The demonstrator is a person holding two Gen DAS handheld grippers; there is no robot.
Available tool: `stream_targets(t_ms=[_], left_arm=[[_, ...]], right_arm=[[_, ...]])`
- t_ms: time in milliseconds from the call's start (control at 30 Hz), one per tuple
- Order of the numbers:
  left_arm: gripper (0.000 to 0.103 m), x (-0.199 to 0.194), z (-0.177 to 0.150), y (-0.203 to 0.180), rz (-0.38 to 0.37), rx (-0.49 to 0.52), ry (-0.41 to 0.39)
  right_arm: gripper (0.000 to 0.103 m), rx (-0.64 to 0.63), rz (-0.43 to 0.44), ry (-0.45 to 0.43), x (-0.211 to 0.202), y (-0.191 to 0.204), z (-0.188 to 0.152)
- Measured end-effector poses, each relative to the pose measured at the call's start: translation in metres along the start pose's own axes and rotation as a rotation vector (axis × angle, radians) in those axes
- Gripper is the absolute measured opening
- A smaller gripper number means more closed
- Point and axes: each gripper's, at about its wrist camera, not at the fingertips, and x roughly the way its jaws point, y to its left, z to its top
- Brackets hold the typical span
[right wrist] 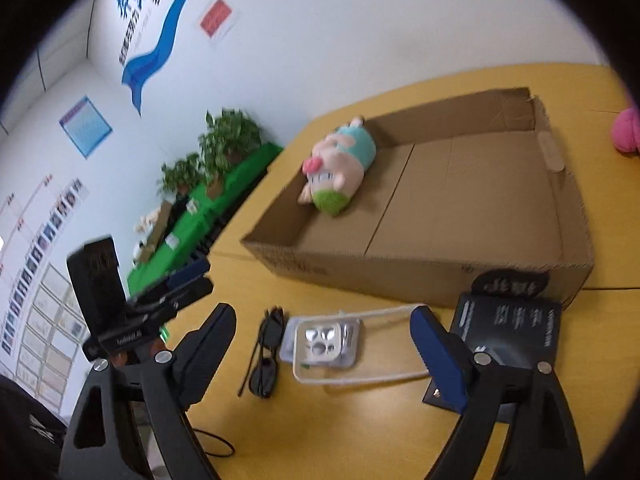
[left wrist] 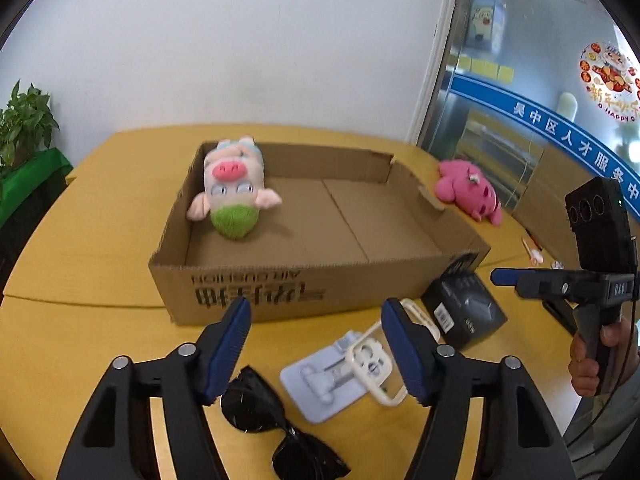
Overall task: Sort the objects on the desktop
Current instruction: 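Withdraw both grippers from the box and move toward the black sunglasses, then close the left gripper on the sunglasses while the right gripper grips them too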
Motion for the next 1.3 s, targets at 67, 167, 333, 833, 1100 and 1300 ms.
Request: stream_targets(t_ms=[67, 167, 333, 833, 1100, 1300], left_arm=[[0.071, 0.003, -0.005, 0.005, -0.011, -0.012, 0.013], [0.076, 0.007, -0.011, 0.015, -0.022, -0.055, 0.040], [0.081, 0.018, -0.021, 0.030, -0.050, -0.130, 0.108], [0.057, 0.047, -0.070, 0.041, -0.150, -0.261, 0.302], [0.018, 0.068, -0.081, 0.042, -0.171, -0.309, 0.374], [0.014, 0.070, -0.085, 0.040, -0.167, -0.314, 0.381]], right_arm=[[0.089, -0.056, -0.043, 0.056, 0.016, 0.010, -0.010], [0.089, -0.134, -0.080, 0.138, 0.040, 0.025, -0.027], [0.089, -0.143, 0.025, 0.241, 0.081, 0.045, -0.053], [0.089, -0.159, 0.157, 0.357, 0.128, 0.074, -0.088], [0.081, -0.126, 0.238, 0.385, 0.142, 0.082, -0.103], [0.049, -0.131, 0.206, 0.378, 0.143, 0.084, -0.109]])
